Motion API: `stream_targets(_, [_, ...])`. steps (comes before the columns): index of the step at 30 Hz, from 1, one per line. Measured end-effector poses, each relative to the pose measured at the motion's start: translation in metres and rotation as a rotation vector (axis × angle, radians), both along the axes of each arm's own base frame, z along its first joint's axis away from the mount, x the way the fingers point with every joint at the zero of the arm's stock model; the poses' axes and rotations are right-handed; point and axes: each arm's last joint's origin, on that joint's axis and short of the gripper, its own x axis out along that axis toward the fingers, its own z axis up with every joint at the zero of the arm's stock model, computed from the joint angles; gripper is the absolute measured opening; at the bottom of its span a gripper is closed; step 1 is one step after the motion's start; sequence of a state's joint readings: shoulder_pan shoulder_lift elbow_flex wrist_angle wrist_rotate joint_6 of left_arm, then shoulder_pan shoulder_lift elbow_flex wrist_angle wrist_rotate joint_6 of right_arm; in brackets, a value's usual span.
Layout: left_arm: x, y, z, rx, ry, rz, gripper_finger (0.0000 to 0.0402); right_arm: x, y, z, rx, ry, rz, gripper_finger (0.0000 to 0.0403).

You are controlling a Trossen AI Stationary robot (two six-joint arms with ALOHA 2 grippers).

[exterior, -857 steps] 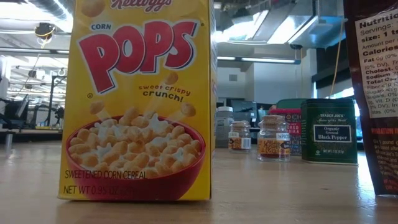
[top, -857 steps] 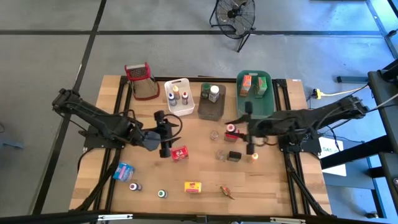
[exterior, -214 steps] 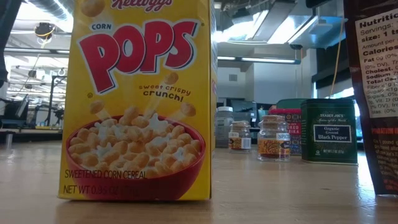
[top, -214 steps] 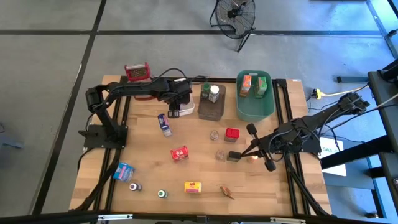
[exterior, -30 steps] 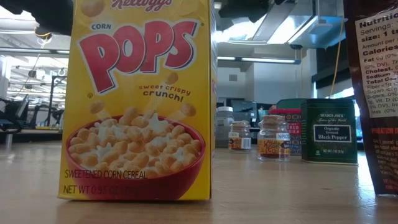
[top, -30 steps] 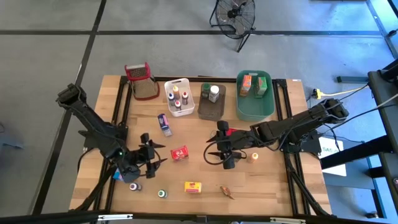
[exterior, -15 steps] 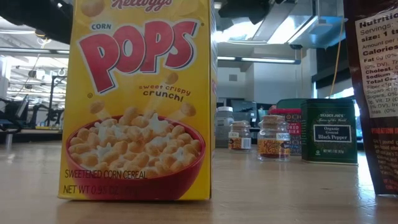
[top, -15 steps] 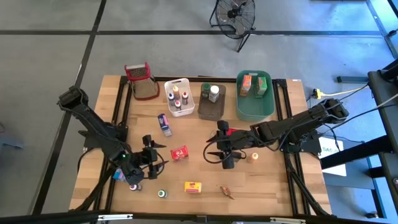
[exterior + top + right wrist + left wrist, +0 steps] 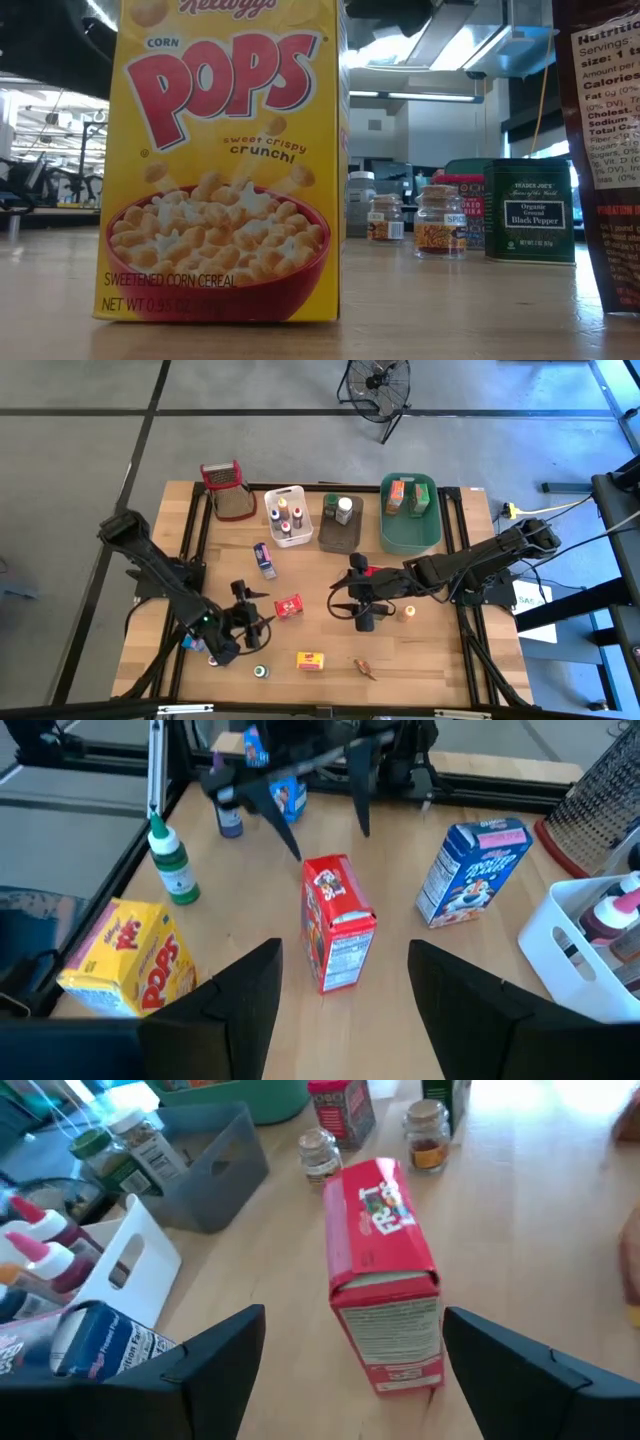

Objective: Pick & Place Kitchen Items
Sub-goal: Put the red cereal box into the green bin

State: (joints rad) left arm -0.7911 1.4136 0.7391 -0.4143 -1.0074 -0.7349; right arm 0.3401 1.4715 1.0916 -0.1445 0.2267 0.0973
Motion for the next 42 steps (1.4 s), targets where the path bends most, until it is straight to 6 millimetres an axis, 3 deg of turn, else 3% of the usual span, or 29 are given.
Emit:
stream_targets(8, [0.004, -0.002, -0.015, 0.106, -0.002, 0.035, 0.0302, 0.006, -0.001, -0.002, -0.079, -0.047, -0.055, 0.0220])
stream_targets(35, [0.005, -0.009, -0.014, -0.068, -0.111, 0.091, 0.0301, 0.009, 0.001, -0.004, -0.071, -0.060, -0.059, 0.0220])
stream_targets(42, [0.010, -0.012, -0.023, -0.061, -0.107, 0.095, 0.0301, 0.009, 0.001, -0.004, -0.073, -0.052, -0.050, 0.0220])
